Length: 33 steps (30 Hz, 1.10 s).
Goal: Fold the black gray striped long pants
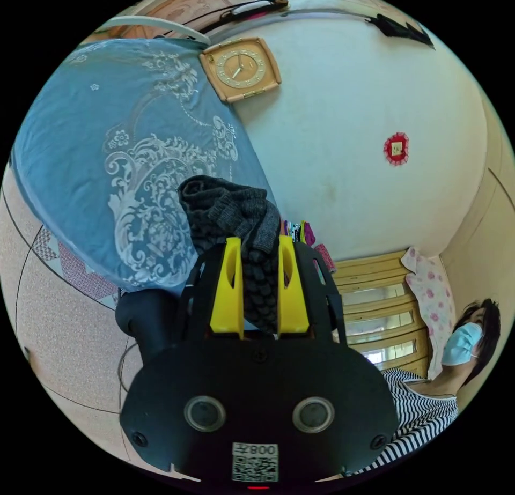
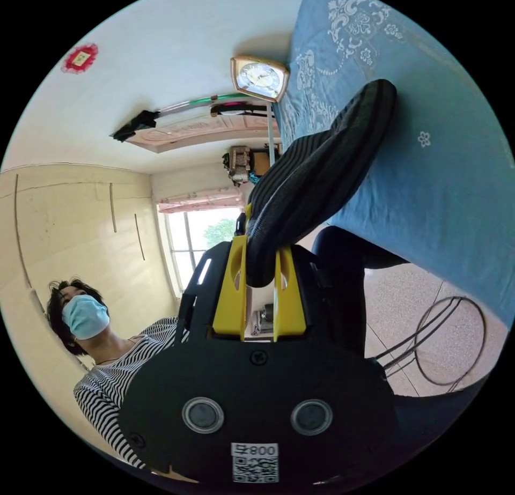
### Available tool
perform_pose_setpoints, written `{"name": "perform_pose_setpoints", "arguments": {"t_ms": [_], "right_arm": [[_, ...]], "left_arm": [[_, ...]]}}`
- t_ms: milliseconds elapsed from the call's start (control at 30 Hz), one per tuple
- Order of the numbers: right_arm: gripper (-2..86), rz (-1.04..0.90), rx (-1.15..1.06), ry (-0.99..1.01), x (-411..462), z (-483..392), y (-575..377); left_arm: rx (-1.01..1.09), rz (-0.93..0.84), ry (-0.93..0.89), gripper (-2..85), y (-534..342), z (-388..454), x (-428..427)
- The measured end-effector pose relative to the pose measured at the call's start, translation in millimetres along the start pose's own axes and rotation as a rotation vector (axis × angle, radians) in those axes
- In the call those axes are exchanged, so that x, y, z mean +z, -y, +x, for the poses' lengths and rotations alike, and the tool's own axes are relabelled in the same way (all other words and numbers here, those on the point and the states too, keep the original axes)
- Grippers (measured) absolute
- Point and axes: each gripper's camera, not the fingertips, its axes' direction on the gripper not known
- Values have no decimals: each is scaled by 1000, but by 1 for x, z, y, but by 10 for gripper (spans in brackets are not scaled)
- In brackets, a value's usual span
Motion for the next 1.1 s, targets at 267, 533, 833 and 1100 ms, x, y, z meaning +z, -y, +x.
{"name": "perform_pose_setpoints", "arguments": {"t_ms": [267,533,833,1100], "right_arm": [[71,183,-91,63,-143,-7,-81],[69,464,-334,-10,-352,-73,-168],[71,832,-613,-273,-564,-155,-337],[74,1055,-311,-381,-655,-27,-447]], "left_arm": [[146,-181,-11,101,98,214,34],[372,-353,-168,100,192,475,129],[546,-566,-543,99,228,793,275],[592,-918,-340,99,200,913,415]]}}
